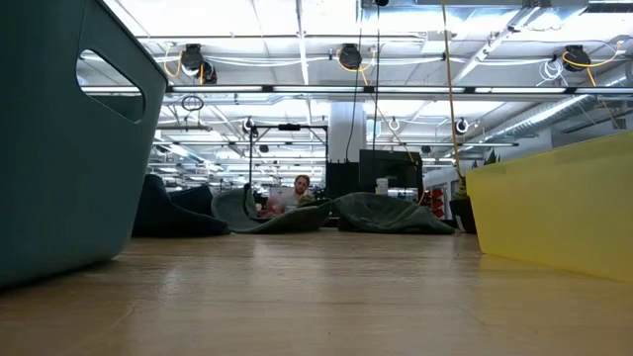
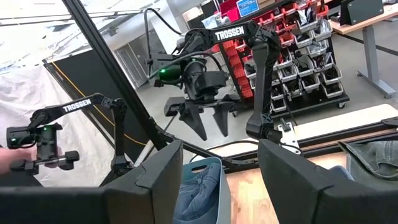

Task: Pick & Place hat
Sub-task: Put the dark blue cap into the blue bin

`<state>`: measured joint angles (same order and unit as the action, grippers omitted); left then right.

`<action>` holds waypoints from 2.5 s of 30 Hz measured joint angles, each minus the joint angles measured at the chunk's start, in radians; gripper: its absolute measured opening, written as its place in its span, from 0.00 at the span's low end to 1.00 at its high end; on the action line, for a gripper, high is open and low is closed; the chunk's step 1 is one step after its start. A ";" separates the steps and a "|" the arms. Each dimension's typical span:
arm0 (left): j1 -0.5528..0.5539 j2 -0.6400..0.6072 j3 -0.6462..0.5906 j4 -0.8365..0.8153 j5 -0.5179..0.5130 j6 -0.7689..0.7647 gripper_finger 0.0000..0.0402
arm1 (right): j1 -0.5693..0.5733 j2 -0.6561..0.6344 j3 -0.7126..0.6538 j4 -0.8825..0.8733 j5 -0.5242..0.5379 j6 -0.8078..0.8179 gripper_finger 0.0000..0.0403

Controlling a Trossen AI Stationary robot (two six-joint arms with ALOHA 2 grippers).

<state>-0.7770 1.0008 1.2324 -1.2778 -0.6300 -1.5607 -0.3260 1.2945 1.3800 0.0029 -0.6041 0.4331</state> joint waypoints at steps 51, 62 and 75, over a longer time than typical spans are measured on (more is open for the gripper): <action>0.744 0.370 0.001 -0.217 0.333 1.293 0.66 | 0.000 0.000 0.000 0.037 0.001 0.000 0.49; 0.744 0.440 -0.140 -0.087 0.328 1.331 0.66 | 0.000 0.000 0.000 0.029 -0.003 0.000 0.49; 0.742 0.439 -0.339 0.086 0.360 1.306 0.66 | 0.000 0.000 0.000 0.029 -0.003 -0.009 0.49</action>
<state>-0.0349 1.4399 0.8933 -1.1923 -0.2703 -0.2551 -0.3257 1.2945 1.3800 0.0319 -0.6071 0.4240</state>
